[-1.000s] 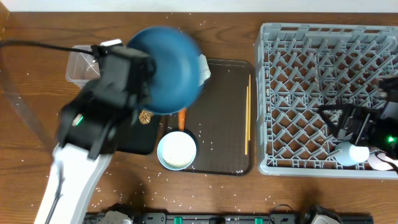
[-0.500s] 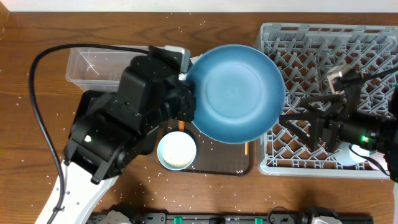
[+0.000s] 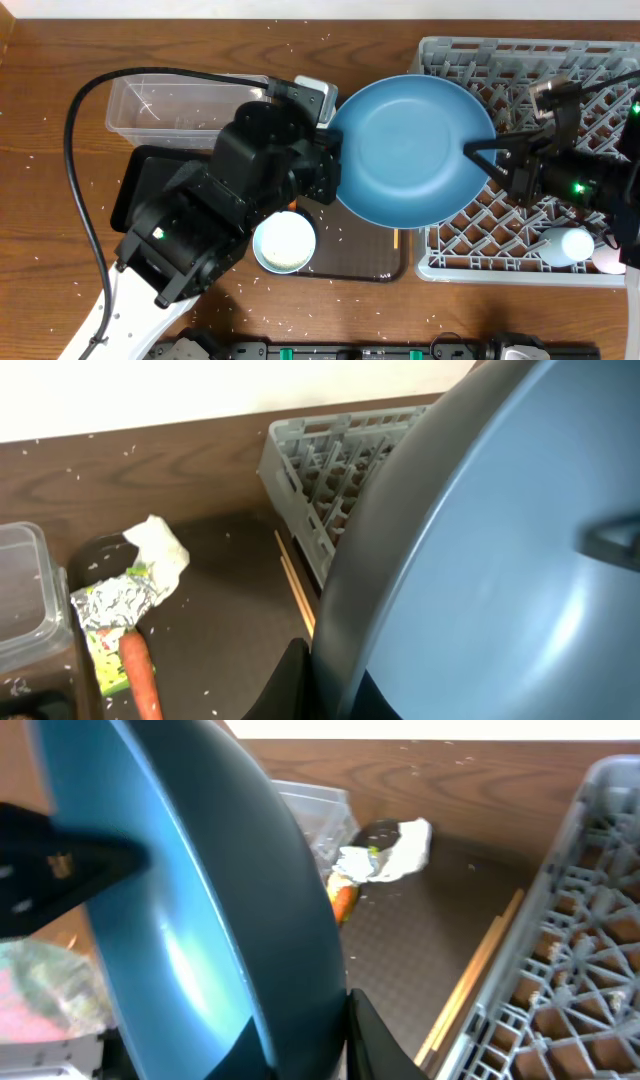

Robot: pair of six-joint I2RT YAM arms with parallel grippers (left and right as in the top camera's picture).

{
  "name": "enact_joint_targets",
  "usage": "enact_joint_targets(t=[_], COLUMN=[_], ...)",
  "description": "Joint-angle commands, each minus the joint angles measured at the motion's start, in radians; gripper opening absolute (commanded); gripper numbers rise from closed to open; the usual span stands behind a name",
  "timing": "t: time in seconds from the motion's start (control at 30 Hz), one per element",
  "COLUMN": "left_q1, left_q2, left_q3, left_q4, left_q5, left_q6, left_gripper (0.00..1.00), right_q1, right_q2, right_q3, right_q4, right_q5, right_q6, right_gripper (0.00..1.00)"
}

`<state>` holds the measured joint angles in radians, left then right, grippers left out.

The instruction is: Sort waste into correct bins and load items into the dishwasher rack

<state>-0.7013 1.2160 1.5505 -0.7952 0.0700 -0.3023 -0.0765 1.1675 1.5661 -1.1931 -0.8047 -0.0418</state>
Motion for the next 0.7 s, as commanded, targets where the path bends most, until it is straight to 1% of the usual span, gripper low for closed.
enact_joint_targets(t=[0.0,0.03,0.1,0.2,0.23,0.33,0.37,0.4,0.43,0.47,0.5,0.53,0.6,0.67], left_q1=[-0.031,-0.035,-0.043,-0.057,-0.061,-0.075,-0.077,-0.077,-0.077,-0.077,-0.077,-0.077,-0.077,-0.077], left_q2=[-0.007,-0.007,-0.007,-0.007,-0.007,-0.007,-0.006,-0.007,-0.007,-0.008,-0.008,-0.010,-0.013,-0.019], left_q3=[0.007,0.007,0.007,0.007,0.007,0.007,0.007,0.007,0.007,0.007,0.007,0.007,0.007,0.007], left_q4=[0.029,0.039,0.059,0.088,0.095,0.109,0.110,0.109,0.108,0.108,0.108,0.107,0.098,0.087], left_q5=[0.030,0.031,0.031,0.031,0.031,0.031,0.030,0.029,0.023,0.023,0.023,0.018,-0.030,-0.106], left_q6=[0.014,0.014,0.014,0.014,0.014,0.014,0.014,0.015,0.017,0.032,0.058,0.094,0.133,0.138], left_gripper=[0.06,0.06,0.06,0.06,0.06,0.06,0.06,0.07,0.15,0.32,0.59,0.98,0.98,0.98], right_q1=[0.013,0.013,0.013,0.013,0.013,0.013,0.013,0.013,0.013,0.013,0.012,0.012,0.012,0.011], right_q2=[0.009,0.009,0.009,0.009,0.010,0.011,0.011,0.011,0.010,0.006,0.002,-0.007,-0.029,-0.054], right_q3=[0.006,0.006,0.006,0.006,0.006,0.006,0.006,0.006,0.006,0.006,0.006,0.006,0.006,0.006], right_q4=[0.016,0.019,0.025,0.026,0.027,0.031,0.031,0.031,0.031,0.031,0.030,0.030,0.028,0.026], right_q5=[0.047,0.045,0.037,0.038,0.038,0.039,0.041,0.051,0.071,0.116,0.178,0.266,0.453,0.692], right_q6=[0.091,0.090,0.090,0.090,0.090,0.090,0.090,0.090,0.090,0.090,0.090,0.097,0.138,0.201], right_gripper=[0.09,0.09,0.17,0.18,0.17,0.03,0.01,0.01,0.01,0.01,0.01,0.01,0.01,0.01])
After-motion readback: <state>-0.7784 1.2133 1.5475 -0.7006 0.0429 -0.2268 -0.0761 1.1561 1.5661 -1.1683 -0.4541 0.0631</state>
